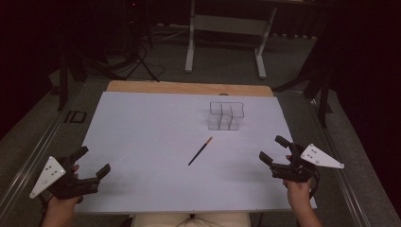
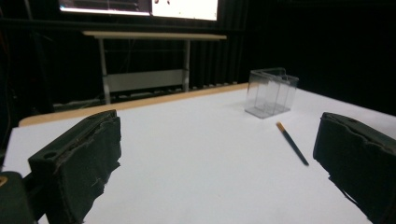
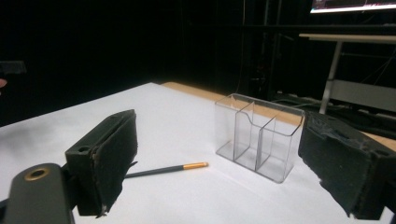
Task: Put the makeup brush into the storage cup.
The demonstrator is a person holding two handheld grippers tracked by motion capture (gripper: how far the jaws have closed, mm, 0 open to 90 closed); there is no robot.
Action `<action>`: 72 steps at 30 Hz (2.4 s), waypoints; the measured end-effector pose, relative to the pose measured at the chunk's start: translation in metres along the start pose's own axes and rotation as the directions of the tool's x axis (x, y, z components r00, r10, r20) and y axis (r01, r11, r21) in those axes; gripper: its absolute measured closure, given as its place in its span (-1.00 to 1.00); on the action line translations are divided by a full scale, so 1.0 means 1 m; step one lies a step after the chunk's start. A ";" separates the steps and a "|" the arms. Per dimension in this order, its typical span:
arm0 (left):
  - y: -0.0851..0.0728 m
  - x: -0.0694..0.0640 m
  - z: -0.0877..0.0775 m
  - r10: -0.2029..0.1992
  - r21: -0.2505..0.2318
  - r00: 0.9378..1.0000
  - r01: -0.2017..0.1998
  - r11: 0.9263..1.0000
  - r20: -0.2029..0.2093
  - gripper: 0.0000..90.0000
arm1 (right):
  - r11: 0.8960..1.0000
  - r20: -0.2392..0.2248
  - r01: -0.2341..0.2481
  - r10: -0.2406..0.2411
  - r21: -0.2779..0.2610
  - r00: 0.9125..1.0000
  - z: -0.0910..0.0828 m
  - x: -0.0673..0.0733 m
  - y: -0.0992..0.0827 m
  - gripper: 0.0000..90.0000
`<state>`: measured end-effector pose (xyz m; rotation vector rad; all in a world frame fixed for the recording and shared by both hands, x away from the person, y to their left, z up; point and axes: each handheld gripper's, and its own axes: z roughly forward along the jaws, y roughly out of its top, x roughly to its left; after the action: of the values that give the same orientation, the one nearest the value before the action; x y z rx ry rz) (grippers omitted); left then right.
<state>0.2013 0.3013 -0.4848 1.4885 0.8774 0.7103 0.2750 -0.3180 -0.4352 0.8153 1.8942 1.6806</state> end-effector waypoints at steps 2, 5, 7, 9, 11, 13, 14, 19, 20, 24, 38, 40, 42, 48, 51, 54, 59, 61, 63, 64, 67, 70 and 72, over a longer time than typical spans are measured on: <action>-0.002 -0.001 0.002 -0.004 0.013 1.000 0.004 1.000 0.004 -0.95 | 1.000 -0.003 0.001 -0.001 0.001 1.000 0.001 0.000 0.000 -0.74; -0.003 0.000 0.004 -0.036 0.008 0.999 0.036 0.999 0.018 -0.96 | 1.000 -0.002 0.008 -0.008 0.009 1.000 0.001 -0.001 -0.001 -0.74; -0.003 -0.001 0.004 -0.039 0.005 0.999 0.039 0.999 0.020 -0.96 | 1.000 -0.002 0.004 -0.004 0.008 1.000 0.000 -0.002 -0.001 -0.74; -0.003 0.000 0.003 -0.049 -0.001 0.999 0.049 0.999 0.018 -0.95 | 1.000 0.000 0.003 -0.003 0.005 1.000 0.000 -0.003 -0.001 -0.74; -0.003 0.000 0.002 -0.056 -0.007 0.998 0.057 0.998 0.020 -0.95 | 1.000 0.001 0.003 -0.003 0.002 1.000 0.000 -0.003 -0.002 -0.74; -0.001 0.000 0.001 -0.042 -0.009 0.999 0.042 0.999 -0.008 -0.96 | 1.000 -0.009 -0.003 0.003 0.004 1.000 0.002 -0.006 -0.003 -0.74; -0.001 0.000 0.001 -0.041 -0.009 0.999 0.041 0.999 -0.010 -0.96 | 1.000 -0.013 -0.008 0.008 0.006 1.000 0.002 -0.005 -0.003 -0.74; 0.001 -0.002 0.000 -0.047 0.008 0.999 0.047 0.999 -0.022 -0.96 | 1.000 -0.016 -0.003 0.003 -0.001 1.000 0.002 -0.003 -0.002 -0.74; 0.003 -0.002 0.000 -0.050 0.018 0.999 0.050 0.999 -0.017 -0.96 | 1.000 -0.017 -0.001 0.001 0.000 1.000 0.002 -0.001 -0.002 -0.74; 0.011 -0.006 -0.001 -0.081 0.071 0.997 0.081 0.994 -0.004 -0.96 | 1.000 -0.013 0.013 -0.013 0.000 1.000 0.001 0.002 0.000 -0.74; 0.047 -0.026 0.013 -0.064 0.209 0.995 0.046 0.977 0.078 -0.95 | 0.999 -0.011 0.031 -0.031 0.006 0.999 0.005 0.007 0.001 -0.74; 0.050 -0.027 0.016 -0.062 0.222 0.994 0.041 0.974 0.090 -0.95 | 0.999 -0.014 0.034 -0.034 0.007 0.999 0.005 0.007 0.001 -0.74; 0.053 -0.027 0.020 -0.064 0.235 0.993 0.040 0.971 0.095 -0.95 | 0.999 -0.019 0.035 -0.035 0.010 0.999 0.007 0.009 0.001 -0.74; 0.067 -0.030 0.035 -0.048 0.275 0.992 0.015 0.961 0.114 -0.95 | 0.999 -0.023 0.036 -0.036 0.007 0.999 0.007 0.009 0.001 -0.74; 0.072 -0.033 0.042 -0.048 0.291 0.991 0.009 0.957 0.127 -0.95 | 0.999 -0.023 0.036 -0.035 0.007 0.999 0.007 0.009 0.001 -0.74; 0.075 -0.034 0.048 -0.052 0.304 0.991 0.012 0.953 0.124 -0.95 | 0.999 -0.024 0.038 -0.037 0.010 0.999 0.008 0.009 0.001 -0.74; 0.082 -0.040 0.061 -0.014 0.348 0.992 -0.031 0.937 0.126 -0.95 | 0.999 -0.025 0.037 -0.037 0.010 0.999 0.008 0.008 0.001 -0.74; 0.084 -0.043 0.067 -0.012 0.364 0.990 -0.040 0.931 0.139 -0.94 | 0.999 -0.024 0.037 -0.037 0.008 0.999 0.007 0.009 0.001 -0.74; 0.086 -0.047 0.075 0.004 0.384 0.990 -0.059 0.921 0.144 -0.94 | 0.999 -0.025 0.035 -0.035 0.008 0.999 0.007 0.008 0.001 -0.74; 0.087 -0.050 0.079 0.011 0.394 0.989 -0.068 0.916 0.145 -0.94 | 0.999 -0.026 0.035 -0.034 0.009 0.999 0.007 0.008 0.001 -0.74; 0.088 -0.053 0.086 0.015 0.401 0.989 -0.075 0.913 0.150 -0.94 | 0.999 -0.027 0.036 -0.036 0.009 0.999 0.007 0.008 0.001 -0.74; 0.089 -0.056 0.093 0.022 0.406 0.987 -0.084 0.910 0.157 -0.94 | 0.999 -0.029 0.037 -0.037 0.010 0.999 0.008 0.008 0.001 -0.74; 0.089 -0.056 0.093 0.022 0.406 0.987 -0.084 0.910 0.157 -0.94 | 0.999 -0.028 0.039 -0.039 0.011 0.999 0.008 0.009 0.001 -0.74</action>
<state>0.2608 0.2037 -0.4031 1.9217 0.9102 0.4590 0.2745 -0.3063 -0.4350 0.7588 1.9274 1.6671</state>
